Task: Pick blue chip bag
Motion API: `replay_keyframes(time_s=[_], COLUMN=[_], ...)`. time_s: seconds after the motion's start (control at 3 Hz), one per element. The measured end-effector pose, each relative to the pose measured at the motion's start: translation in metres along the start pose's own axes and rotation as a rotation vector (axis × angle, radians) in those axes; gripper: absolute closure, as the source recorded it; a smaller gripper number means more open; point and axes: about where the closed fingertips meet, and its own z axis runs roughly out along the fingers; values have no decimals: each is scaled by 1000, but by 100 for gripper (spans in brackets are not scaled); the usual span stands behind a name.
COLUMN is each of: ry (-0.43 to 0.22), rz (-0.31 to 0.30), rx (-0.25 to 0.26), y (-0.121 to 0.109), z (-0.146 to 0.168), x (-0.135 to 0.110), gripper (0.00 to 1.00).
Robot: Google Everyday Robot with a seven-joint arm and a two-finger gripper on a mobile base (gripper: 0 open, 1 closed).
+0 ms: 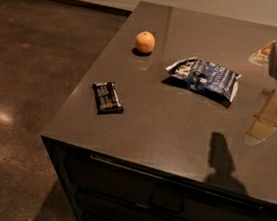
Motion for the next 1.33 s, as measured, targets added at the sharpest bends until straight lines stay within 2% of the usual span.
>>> replay_keyframes(time_s=[0.33, 0.67, 1.33], ry=[0, -1, -20], rz=[-1, -12, -20], rx=[2, 9, -11], y=[-1, -28, -130], z=[0, 6, 54], x=[0, -1, -7], gripper=[0, 0, 0])
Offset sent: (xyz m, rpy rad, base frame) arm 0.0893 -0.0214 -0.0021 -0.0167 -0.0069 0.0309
